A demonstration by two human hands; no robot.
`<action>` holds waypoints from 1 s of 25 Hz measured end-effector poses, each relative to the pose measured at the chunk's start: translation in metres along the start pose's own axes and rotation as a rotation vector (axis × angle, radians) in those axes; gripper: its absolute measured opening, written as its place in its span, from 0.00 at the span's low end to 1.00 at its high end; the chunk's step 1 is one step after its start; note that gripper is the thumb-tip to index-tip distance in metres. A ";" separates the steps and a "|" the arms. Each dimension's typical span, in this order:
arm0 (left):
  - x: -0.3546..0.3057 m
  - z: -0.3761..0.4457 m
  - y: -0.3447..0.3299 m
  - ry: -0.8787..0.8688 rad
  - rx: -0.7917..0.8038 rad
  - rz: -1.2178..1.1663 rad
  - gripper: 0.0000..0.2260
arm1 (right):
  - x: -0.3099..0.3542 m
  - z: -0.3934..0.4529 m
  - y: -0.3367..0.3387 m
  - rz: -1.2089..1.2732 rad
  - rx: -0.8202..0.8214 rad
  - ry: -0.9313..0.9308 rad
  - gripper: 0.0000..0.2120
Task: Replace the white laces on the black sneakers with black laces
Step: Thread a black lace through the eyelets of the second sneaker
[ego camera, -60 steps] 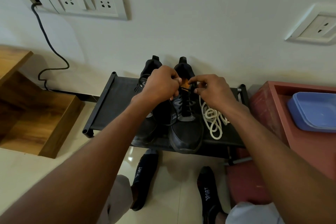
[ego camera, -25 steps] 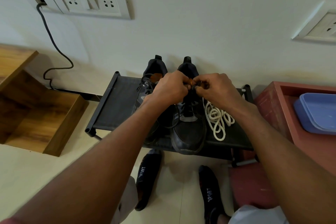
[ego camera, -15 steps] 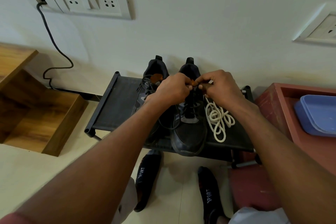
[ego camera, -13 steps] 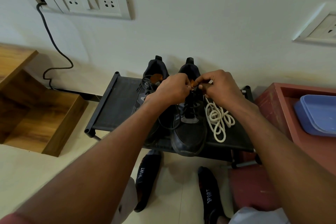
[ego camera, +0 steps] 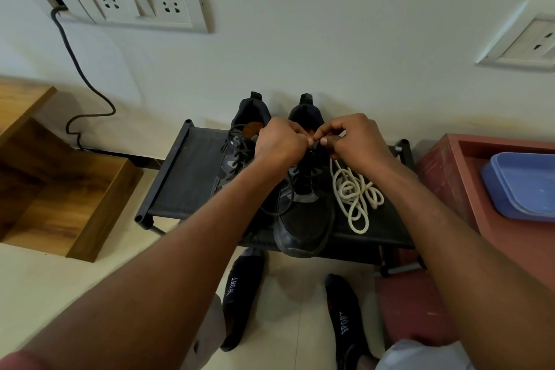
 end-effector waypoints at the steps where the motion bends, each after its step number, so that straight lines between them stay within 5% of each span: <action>1: 0.002 0.002 0.000 0.023 0.036 -0.041 0.08 | 0.000 0.000 0.000 0.002 -0.002 -0.008 0.10; 8: 0.007 0.008 0.001 0.036 0.099 -0.102 0.00 | 0.003 -0.003 0.001 0.015 0.006 -0.035 0.09; 25: 0.014 0.007 -0.011 0.061 0.088 -0.187 0.08 | 0.001 -0.002 -0.001 0.088 -0.001 -0.131 0.13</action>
Point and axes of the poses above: each hand's wrist, its own z-axis towards the middle knuckle, its own y-axis out of the back of the hand, x = y × z, the point moved 4 cm from there along z, towards the middle knuckle, and after that the axes turned 2 degrees about -y, right-handed, at the moved point
